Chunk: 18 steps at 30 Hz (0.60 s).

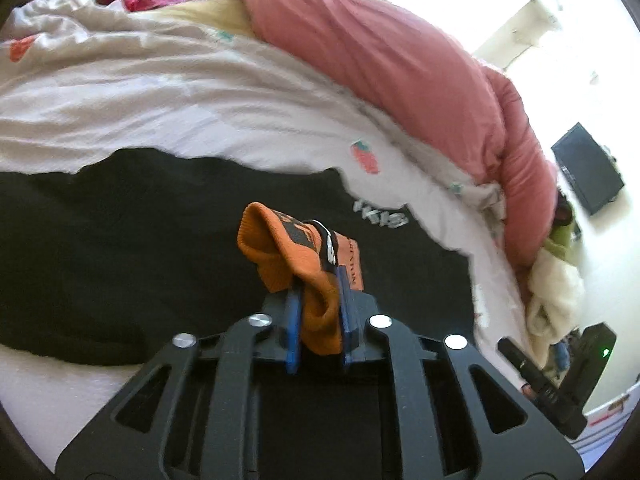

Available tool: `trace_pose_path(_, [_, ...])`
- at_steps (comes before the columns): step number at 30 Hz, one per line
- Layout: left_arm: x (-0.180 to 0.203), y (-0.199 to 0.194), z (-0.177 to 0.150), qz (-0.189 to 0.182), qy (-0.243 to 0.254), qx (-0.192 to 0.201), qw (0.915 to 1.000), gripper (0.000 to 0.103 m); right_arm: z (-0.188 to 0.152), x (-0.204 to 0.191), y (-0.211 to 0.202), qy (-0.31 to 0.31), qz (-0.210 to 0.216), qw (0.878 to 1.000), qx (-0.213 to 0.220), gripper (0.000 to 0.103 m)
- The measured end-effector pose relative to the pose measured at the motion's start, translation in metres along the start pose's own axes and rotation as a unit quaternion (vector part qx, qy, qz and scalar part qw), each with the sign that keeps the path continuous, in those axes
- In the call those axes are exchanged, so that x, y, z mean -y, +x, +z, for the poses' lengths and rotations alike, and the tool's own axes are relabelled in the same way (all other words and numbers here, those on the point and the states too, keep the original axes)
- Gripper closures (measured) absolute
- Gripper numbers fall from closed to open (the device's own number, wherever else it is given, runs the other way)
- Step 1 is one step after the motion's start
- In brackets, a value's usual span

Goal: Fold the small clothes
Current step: 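Fold the held sleeve across the shirt body with the left tool and release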

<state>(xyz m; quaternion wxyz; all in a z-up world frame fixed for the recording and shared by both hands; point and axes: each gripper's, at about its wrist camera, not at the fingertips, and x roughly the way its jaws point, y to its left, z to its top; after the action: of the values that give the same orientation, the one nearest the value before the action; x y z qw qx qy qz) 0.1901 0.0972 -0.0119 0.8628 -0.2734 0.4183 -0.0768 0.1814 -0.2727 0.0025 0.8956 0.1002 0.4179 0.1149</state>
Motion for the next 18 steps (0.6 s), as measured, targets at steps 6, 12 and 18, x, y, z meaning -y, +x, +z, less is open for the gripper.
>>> trace_pose_path(6, [-0.033,-0.026,0.002,0.032,-0.03,0.019,0.9988,0.062,0.004,-0.008,0.012,-0.01,-0.008,1.0,-0.005,0.017])
trace_pose_path(12, [-0.001,-0.033,0.006,0.03,0.018,0.025,0.9991,0.062,0.008,-0.023,0.023,-0.043,-0.011,0.999,-0.008,0.017])
trace_pose_path(18, [0.05,0.015,-0.008,0.03,0.097,-0.034,0.9943,0.06,0.008,-0.035,0.041,-0.076,-0.019,0.997,-0.029,0.017])
